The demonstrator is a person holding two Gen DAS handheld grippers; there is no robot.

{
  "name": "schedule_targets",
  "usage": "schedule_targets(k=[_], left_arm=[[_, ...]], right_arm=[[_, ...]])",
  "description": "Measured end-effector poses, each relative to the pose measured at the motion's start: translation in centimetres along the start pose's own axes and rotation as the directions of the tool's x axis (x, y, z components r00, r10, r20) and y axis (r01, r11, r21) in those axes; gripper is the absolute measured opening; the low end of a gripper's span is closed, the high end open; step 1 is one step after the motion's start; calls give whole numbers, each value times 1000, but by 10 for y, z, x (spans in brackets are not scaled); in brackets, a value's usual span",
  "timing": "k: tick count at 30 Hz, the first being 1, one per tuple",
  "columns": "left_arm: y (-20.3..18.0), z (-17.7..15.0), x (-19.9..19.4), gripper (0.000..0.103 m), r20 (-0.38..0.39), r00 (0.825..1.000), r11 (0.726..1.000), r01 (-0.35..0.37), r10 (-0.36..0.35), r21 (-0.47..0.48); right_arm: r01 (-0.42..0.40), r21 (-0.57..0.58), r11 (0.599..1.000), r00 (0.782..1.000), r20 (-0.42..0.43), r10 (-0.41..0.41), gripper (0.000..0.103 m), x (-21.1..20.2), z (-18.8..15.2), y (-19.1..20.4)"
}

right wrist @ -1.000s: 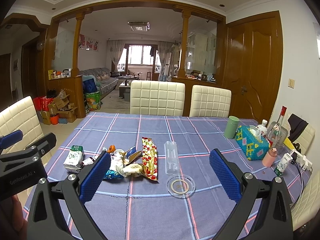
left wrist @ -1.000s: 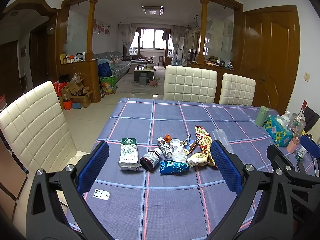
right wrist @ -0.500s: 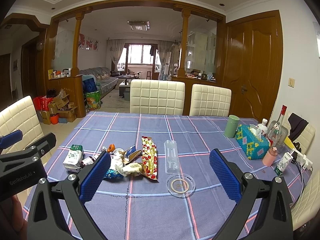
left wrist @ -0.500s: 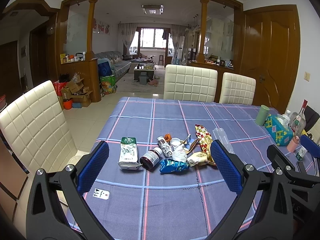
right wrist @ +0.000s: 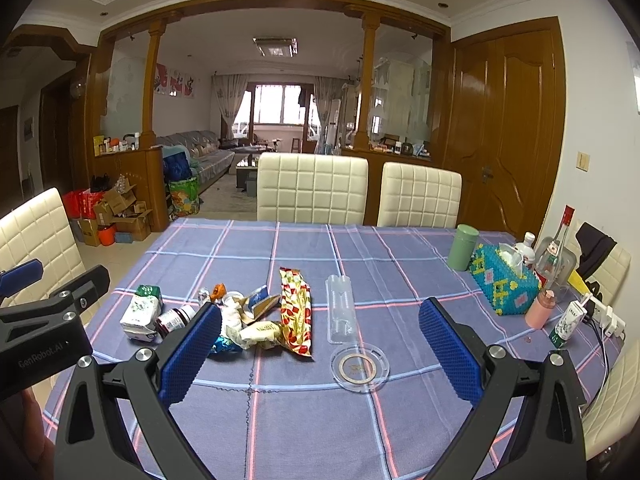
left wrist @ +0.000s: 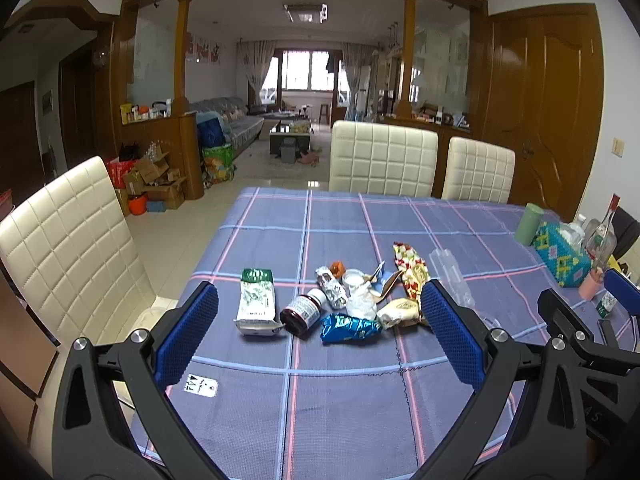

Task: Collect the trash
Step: 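Grasp the clear plastic lid with the right gripper while the left grasps the dark bottle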

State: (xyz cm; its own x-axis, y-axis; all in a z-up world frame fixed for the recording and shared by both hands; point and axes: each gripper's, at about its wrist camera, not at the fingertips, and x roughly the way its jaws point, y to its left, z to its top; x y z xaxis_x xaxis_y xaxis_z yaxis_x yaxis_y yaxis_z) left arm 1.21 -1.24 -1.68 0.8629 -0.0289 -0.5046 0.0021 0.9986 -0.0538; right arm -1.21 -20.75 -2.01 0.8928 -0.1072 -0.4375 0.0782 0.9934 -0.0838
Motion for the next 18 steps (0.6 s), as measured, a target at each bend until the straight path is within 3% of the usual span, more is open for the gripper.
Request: schedule_targets(k=[11,18], left_arm=[[-1,-19,73,100,-167,986,1000,-9,7,-9],[5,-48,140,100,-331,943,999,-34,25,-23]], right_arm=[[16,1,1000,981,-191,-16,97,76,-27,-6],[18,20,1000,935,-355,-10,97,133,-61,-30]])
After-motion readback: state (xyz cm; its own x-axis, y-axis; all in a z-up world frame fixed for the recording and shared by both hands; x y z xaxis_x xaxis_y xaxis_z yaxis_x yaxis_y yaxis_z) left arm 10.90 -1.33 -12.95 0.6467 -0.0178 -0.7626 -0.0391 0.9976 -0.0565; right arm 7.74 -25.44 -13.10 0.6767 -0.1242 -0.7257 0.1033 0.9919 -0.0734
